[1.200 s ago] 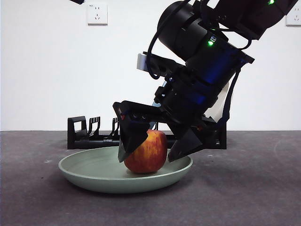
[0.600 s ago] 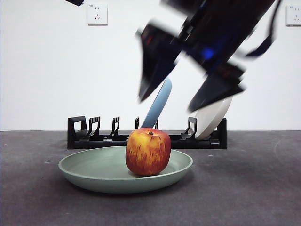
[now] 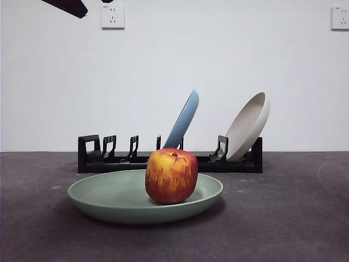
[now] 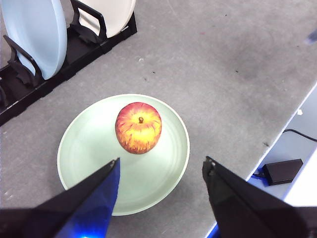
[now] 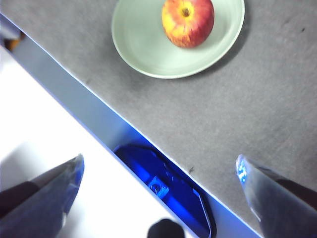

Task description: Take the green plate from the plate rack,put the plate on the table,take the apple from the table,put the apple in the plate

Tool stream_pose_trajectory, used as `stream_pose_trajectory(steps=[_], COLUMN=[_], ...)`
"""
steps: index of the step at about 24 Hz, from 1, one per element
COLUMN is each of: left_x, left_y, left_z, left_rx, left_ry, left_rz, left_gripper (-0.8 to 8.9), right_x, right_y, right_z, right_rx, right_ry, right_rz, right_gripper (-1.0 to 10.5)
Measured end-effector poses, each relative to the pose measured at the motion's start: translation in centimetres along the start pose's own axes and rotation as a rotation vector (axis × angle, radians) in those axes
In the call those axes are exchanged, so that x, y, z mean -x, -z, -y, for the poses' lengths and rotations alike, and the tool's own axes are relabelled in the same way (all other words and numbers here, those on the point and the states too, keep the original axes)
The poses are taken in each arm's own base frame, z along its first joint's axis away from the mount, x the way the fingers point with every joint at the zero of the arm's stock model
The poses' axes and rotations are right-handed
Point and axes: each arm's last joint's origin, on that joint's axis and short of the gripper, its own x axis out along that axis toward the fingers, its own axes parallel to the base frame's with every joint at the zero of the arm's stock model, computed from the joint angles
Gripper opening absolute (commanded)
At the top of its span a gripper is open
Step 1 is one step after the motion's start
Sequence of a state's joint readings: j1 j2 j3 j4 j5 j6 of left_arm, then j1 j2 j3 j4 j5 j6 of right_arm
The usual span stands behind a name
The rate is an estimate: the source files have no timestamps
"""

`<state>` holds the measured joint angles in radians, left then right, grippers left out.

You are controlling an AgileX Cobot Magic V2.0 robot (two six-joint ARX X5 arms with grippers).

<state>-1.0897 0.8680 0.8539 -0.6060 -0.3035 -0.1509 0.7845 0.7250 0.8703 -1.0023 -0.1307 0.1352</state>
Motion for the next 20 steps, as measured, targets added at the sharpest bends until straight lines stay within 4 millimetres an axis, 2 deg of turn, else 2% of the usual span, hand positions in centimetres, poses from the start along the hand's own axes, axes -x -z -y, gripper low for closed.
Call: stream_pose_trajectory(steps=[2,3,5,6,20], left_x=[0.00,0.00,0.00,0.00,0.00], left_y=[0.00,0.00,0.01,0.01,0.03], left_z=[0.00,0.00,0.00,0.00,0.05], left_rx=[0.000,0.000,0.000,0.000,0.000], left_ry=[0.000,0.000,0.000,0.000,0.018], left_rz=[0.000,0.000,-0.001,-0.001,-0.005], left_gripper=[2.39,1.73,-0.28,-0.04,-0.04], right_x=[0.51,0.65,0.82,0.83,0.80], right_y=[0.22,0.29,0.37,0.37,0.37], right_z=[-0.04,-0.05,-0.06,-0.06,-0.05], right_rx=[0.003,0.004,0.005,0.005,0.005], right_ry=[-0.003,-0.005,-0.005,-0.006,-0.004], right_rz=[0.025,0.032,0.040,0.040,0.039], right_gripper=[2.2,1.4,-0.3,-0.1,0.0])
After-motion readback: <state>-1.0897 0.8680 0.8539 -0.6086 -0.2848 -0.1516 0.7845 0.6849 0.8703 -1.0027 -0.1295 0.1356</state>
